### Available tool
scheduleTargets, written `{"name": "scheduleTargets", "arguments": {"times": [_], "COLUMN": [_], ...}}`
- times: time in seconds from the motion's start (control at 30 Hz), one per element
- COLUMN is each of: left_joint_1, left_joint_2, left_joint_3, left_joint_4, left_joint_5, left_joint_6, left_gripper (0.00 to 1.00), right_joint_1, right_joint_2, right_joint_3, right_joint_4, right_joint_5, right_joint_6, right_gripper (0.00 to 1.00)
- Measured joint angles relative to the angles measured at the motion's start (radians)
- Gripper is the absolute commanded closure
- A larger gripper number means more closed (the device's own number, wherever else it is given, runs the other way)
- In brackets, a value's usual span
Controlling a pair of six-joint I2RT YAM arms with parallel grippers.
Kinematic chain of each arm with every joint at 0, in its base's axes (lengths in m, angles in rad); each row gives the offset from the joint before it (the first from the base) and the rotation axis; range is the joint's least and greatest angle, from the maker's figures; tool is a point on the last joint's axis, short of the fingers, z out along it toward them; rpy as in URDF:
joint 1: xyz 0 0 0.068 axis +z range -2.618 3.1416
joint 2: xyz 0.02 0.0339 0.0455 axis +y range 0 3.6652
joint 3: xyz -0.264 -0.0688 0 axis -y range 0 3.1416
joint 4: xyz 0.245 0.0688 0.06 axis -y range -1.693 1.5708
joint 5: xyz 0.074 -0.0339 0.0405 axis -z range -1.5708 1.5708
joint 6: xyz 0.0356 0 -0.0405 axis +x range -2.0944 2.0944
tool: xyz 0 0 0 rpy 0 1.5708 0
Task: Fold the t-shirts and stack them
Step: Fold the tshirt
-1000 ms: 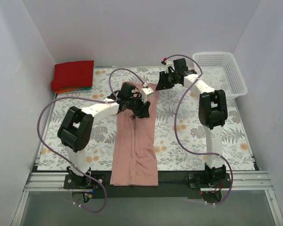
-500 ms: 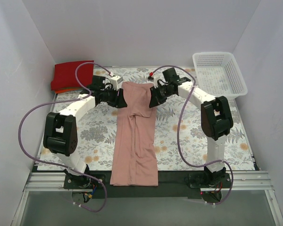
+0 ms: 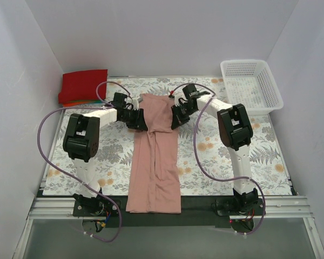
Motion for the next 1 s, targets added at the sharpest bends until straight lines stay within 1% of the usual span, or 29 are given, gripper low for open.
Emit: {"name": "scheduleTargets", "arguments": {"times": [0.17,0.4,0.5,0.53,0.63,0.73,0.8,0.83,0.9,0.93,1.0], "left_joint_1": [0.01,0.025,0.035,0.039,0.051,0.061,0.063,0.063,0.067,0.069,0.073], "left_joint_2": [0.081,0.249,0.332,0.359,0.411,0.409,0.382,0.361,0.313,0.286,0.216], "left_joint_3": [0.101,0.327,0.459,0.504,0.597,0.596,0.561,0.537,0.491,0.469,0.414], "left_joint_4": [0.002,0.024,0.026,0.022,0.009,0.006,0.009,0.008,-0.008,-0.011,-0.018], "left_joint_5": [0.014,0.054,0.047,0.042,0.038,0.039,0.034,0.025,0.017,0.016,0.018], "left_joint_6": [-0.027,-0.057,-0.058,-0.057,-0.056,-0.046,-0.039,-0.035,-0.028,-0.025,-0.006], "left_gripper": [0.65,0.65,0.65,0.65,0.63,0.61,0.6,0.59,0.56,0.55,0.44], "right_joint_1": [-0.057,-0.091,-0.094,-0.095,-0.098,-0.099,-0.099,-0.099,-0.099,-0.099,-0.099], "right_joint_2": [0.09,0.223,0.269,0.28,0.287,0.282,0.258,0.239,0.184,0.151,0.064], "right_joint_3": [0.143,0.373,0.455,0.475,0.494,0.489,0.461,0.441,0.388,0.359,0.292], "right_joint_4": [0.006,0.041,0.068,0.073,0.09,0.1,0.101,0.099,0.098,0.095,0.095], "right_joint_5": [0.001,0.042,0.069,0.08,0.109,0.113,0.12,0.122,0.122,0.12,0.106], "right_joint_6": [0.032,0.047,0.047,0.047,0.042,0.029,0.018,0.013,0.0,-0.006,-0.019], "right_gripper": [0.93,0.91,0.86,0.83,0.77,0.73,0.7,0.68,0.66,0.64,0.63]}}
